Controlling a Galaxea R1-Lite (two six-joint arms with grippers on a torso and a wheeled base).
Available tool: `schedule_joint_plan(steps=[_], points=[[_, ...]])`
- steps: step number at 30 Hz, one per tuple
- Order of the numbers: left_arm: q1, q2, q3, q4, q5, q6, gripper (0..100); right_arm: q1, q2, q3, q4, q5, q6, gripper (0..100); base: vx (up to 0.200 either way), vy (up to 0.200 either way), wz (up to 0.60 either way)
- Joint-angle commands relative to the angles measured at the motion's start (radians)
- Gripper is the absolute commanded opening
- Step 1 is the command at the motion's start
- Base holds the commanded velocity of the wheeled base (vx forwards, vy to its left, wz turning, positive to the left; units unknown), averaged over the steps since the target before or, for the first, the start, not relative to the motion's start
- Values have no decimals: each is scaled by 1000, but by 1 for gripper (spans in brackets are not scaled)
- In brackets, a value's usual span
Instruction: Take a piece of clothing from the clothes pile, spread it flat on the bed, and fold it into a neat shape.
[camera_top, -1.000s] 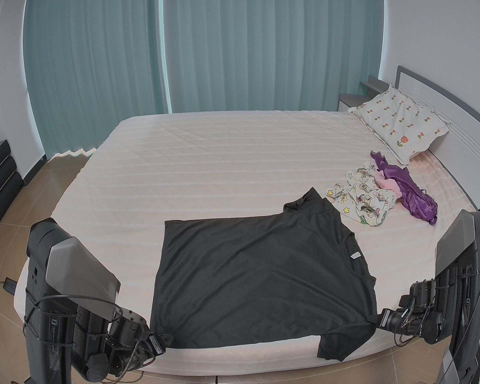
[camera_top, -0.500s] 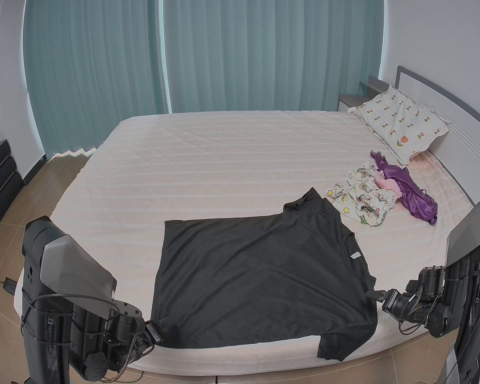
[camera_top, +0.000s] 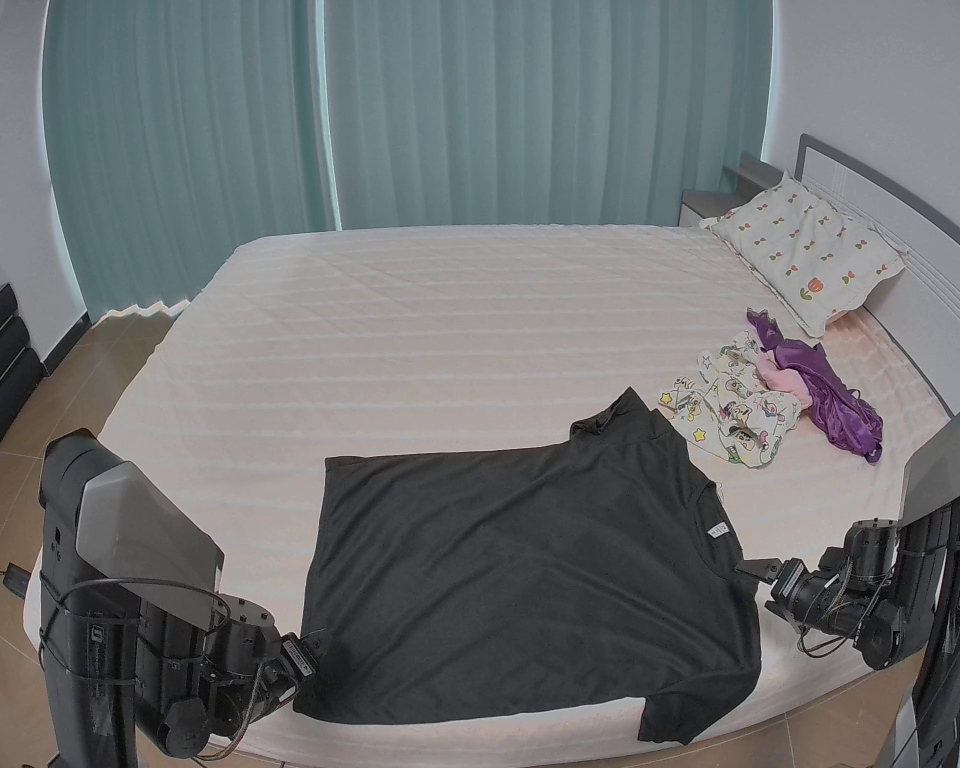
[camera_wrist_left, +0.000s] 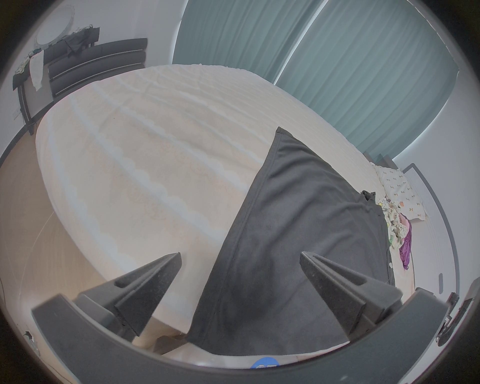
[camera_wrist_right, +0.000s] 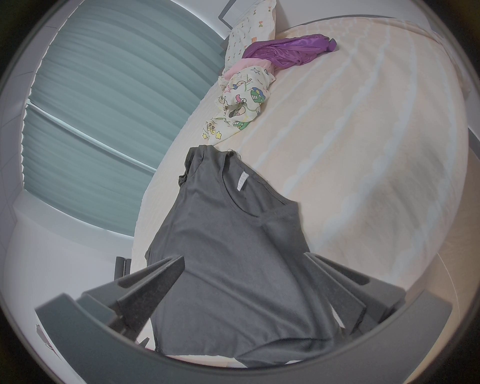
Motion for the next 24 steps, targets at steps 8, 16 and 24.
schedule_joint_plan(steps=[8, 16, 24], points=[[9, -7, 8, -13, 5, -10, 100, 4, -6, 3, -12, 1, 13, 100, 0, 0, 0], [7, -4, 8, -13, 0, -10, 100, 4, -8, 6, -12, 1, 13, 100, 175, 0, 0], [6, -1, 10, -13, -11, -10, 100, 6, -8, 6, -12, 1, 13, 100, 50, 0, 0]])
